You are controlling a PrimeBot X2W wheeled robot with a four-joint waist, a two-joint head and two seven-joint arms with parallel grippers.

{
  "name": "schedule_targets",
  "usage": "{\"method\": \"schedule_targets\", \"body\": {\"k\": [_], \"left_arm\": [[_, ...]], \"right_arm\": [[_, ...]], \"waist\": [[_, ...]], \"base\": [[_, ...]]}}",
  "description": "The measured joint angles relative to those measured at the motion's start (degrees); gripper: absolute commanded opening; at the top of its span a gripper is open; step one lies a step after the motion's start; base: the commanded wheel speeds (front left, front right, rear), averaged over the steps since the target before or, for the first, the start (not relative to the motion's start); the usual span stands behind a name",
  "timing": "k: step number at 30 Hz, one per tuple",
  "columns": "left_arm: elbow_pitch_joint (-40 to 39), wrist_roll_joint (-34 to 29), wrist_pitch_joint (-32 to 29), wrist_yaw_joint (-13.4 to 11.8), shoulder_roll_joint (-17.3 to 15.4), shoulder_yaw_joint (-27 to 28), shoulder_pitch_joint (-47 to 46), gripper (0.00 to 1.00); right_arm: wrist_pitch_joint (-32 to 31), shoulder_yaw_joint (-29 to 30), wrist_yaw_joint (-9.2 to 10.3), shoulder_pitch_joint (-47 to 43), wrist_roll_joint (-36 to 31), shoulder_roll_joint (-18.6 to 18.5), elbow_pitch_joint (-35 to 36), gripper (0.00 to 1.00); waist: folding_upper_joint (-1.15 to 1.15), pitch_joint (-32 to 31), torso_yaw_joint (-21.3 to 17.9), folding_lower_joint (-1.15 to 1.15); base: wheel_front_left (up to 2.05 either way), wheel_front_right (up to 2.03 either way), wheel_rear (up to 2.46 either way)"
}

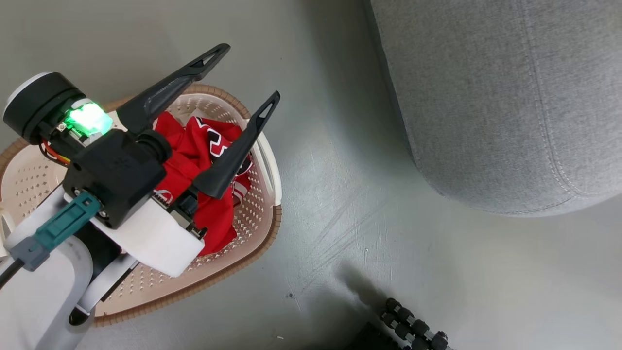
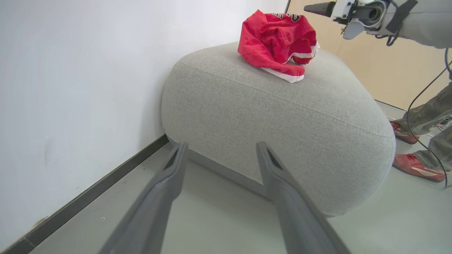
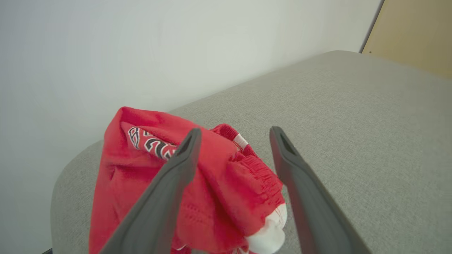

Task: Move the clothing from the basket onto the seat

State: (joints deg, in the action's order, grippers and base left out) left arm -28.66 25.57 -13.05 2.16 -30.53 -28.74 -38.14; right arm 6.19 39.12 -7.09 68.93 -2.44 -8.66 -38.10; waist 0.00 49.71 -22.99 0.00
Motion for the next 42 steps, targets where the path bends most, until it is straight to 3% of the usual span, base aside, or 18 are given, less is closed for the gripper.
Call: {"method": "schedule_targets", "body": {"k": [7,11,19,35,42], "left_arm": [[1.1,0.0,1.3,-0.1,-0.1,0.7,0.9,1.00],[2.1,0.1,3.1,-0.5,0.3,1.4,1.7,1.00],[3.4,0.3,6.2,-1.5,1.4,2.9,2.9,1.00],[6.4,1.1,13.9,-5.1,3.8,7.9,6.8,1.00],[8.7,1.2,17.2,-6.9,3.9,10.6,9.8,1.00]], "right_arm": [[2.2,-2.9,0.01,-3.3,-0.9,3.9,3.9,1.00],[2.4,-7.8,0.00,-5.3,-0.1,6.5,5.7,1.00],[3.7,-16.9,0.00,-8.4,0.3,6.5,10.0,1.00],[6.8,-43.0,-0.01,-15.6,2.5,5.9,16.5,1.00],[7.4,-47.3,-0.01,-20.0,3.7,5.6,16.5,1.00]], "waist": [[0.00,-1.9,-0.2,0.00],[0.00,-3.4,-0.1,0.00],[0.00,-6.2,1.0,0.00],[0.00,-12.6,6.3,0.00],[0.00,-15.3,8.6,0.00]], "base": [[0.00,0.00,0.00],[0.00,0.00,0.00],[0.00,0.00,0.00],[0.00,0.00,0.00],[0.00,0.00,0.00]]}}
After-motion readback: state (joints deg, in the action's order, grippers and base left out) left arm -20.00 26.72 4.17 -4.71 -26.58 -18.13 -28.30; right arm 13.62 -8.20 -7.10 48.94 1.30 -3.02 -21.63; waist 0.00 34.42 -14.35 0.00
